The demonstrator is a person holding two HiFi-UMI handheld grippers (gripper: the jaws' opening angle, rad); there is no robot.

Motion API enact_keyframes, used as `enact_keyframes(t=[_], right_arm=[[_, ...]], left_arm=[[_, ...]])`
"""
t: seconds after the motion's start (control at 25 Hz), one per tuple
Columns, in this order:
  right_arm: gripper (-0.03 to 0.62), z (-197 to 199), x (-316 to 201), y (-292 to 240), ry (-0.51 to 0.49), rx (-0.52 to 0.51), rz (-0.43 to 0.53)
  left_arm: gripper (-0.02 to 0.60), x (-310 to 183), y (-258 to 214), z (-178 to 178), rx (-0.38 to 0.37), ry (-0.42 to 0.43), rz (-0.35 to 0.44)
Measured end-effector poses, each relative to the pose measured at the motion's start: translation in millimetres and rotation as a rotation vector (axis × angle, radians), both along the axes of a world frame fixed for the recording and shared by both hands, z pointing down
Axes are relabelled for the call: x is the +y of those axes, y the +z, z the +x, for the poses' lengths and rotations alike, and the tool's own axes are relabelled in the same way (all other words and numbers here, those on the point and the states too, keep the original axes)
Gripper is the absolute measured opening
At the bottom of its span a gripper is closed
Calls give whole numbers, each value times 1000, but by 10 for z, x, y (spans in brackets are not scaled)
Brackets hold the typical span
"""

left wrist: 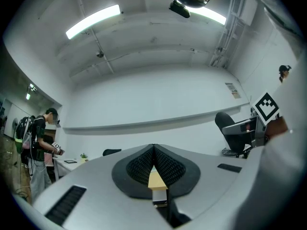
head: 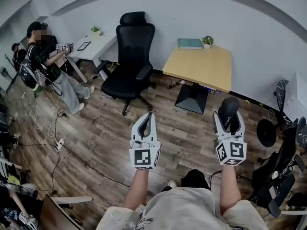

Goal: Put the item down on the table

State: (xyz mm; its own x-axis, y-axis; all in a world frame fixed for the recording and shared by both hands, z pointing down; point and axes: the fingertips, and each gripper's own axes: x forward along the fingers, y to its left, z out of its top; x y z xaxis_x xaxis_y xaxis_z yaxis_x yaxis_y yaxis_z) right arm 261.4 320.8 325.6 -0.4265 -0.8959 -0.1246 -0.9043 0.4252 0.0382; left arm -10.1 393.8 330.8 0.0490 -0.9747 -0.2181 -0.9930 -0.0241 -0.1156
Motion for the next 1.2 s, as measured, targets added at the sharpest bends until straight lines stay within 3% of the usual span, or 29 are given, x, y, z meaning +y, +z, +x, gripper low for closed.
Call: enact_keyframes(t=[0.56,1.2], right_arm=[[354,-348,-610,153,-30,13,-23],[354,-427,-2204,341,-19,2,-94]], left_arm=[[6,-537,171,-329,18,-23,-25],[6,-2216,208,-395,10,6,-73]])
